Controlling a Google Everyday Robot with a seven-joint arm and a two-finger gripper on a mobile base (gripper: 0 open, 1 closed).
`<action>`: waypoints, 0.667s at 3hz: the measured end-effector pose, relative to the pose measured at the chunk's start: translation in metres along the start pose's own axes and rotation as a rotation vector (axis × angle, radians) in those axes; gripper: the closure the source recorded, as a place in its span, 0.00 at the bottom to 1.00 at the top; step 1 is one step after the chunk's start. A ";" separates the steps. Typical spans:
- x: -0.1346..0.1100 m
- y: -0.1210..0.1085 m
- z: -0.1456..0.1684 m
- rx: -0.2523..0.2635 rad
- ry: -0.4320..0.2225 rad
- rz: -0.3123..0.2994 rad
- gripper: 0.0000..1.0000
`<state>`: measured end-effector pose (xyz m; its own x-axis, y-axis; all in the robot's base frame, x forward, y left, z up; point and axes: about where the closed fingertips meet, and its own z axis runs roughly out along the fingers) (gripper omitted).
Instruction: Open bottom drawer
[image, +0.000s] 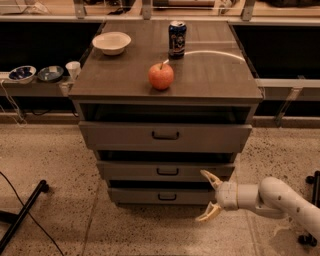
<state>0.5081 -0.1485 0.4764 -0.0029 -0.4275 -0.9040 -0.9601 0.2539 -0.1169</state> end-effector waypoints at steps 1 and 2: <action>0.001 0.008 0.001 -0.070 -0.007 -0.004 0.00; 0.076 -0.003 0.025 -0.097 0.250 -0.091 0.00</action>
Offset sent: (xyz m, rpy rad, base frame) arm 0.0387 -0.0438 -0.1501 -0.5193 0.0153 0.0660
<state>0.5175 -0.1603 0.3982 0.0277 -0.6487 -0.7605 -0.9819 0.1251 -0.1424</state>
